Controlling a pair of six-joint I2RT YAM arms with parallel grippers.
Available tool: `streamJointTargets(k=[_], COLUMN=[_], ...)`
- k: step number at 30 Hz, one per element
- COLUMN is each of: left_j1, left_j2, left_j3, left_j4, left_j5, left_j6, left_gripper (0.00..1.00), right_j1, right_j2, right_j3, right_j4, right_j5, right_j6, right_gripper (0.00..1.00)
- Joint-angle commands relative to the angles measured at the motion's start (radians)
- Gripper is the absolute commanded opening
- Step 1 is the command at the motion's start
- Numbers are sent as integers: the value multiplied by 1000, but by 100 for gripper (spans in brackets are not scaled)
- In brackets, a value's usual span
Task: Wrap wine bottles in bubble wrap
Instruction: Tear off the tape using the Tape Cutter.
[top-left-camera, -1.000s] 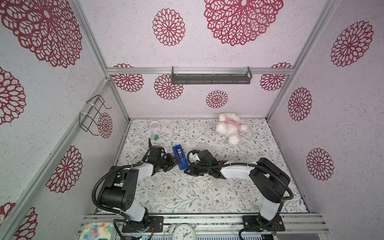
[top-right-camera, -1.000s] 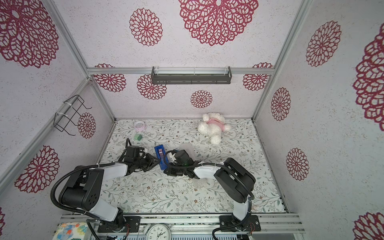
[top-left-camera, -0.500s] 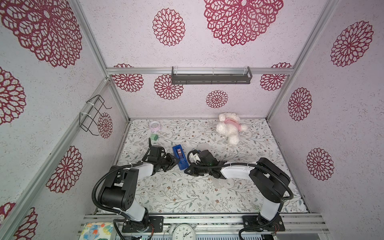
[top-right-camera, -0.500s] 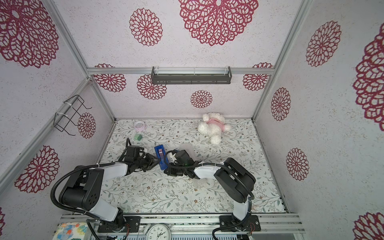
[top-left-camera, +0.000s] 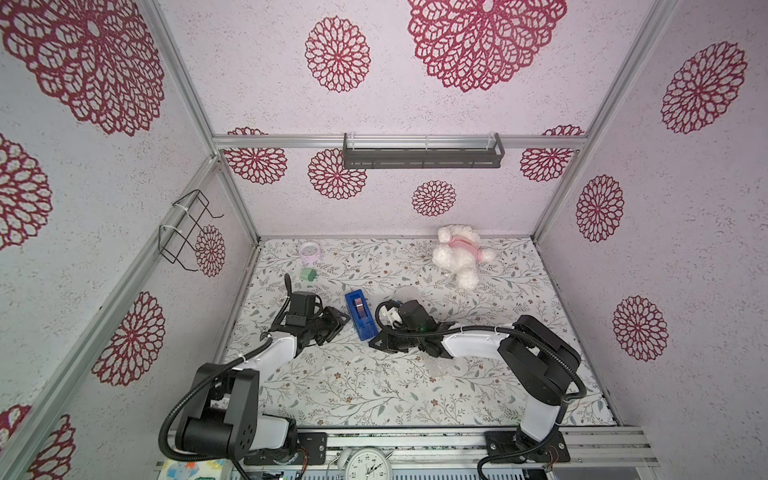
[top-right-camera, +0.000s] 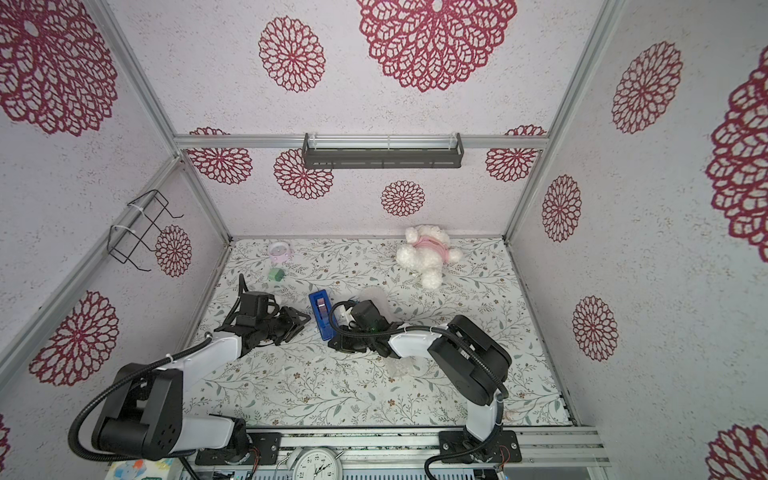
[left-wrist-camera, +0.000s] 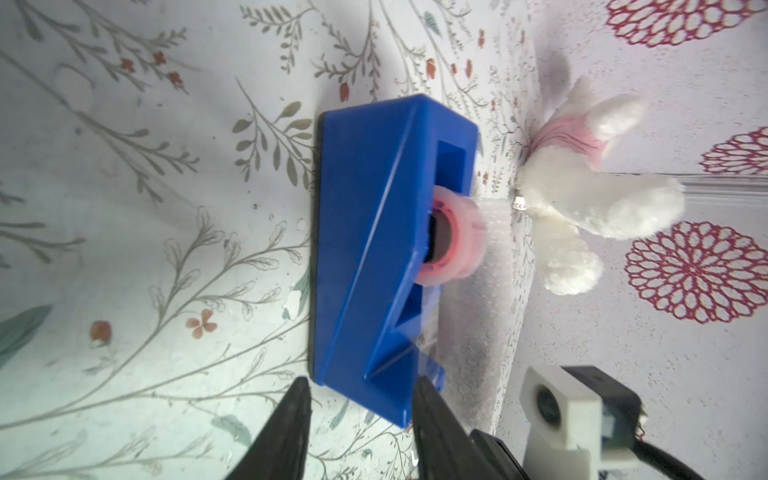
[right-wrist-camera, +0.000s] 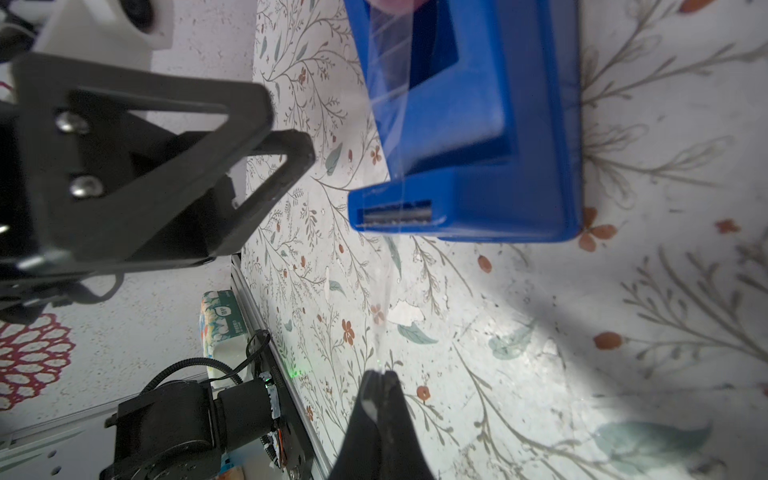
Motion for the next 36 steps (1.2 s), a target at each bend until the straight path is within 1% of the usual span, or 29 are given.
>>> streamJointTargets(k=[1,6,9,13,18,22,25,33,36], left_j1=[-35,-155,-190,-216,-249,-254,-255,-277,-274], left_j2=[-63,-108,-89,-23,57,99,132,229,282], left_j3=[-68,-125,-156,-181,-170,-164,-154,-172,-182], left_j4=[94,196,276,402,473,505,510,509,545], left_j5=[42,-22,-60,-72,-95,-119,-116,-150,-152], left_j6=[-40,-123,-177,-244,-282,-295,-296,-305,-307], left_gripper=[41,40,38,36,33,33,32,24,22], right_j1=[2,-5,-7,-8,-9,-10,-11,-15,-15], right_j2=[-6,-1,5,15,17,19,20,41,46], right_j3=[2,7,10,10,7,6,6,17,22], right_j4=[-24,-24,-21,-14,-7,-3,-3,-19,-38], right_j5=[-37,-32,-33,-42,-47,-52,-55,-51,-35], right_j6=[20,26,27,29,30,30,27,9,-14], right_gripper=[0,0,0,0,0,0,0,0,0])
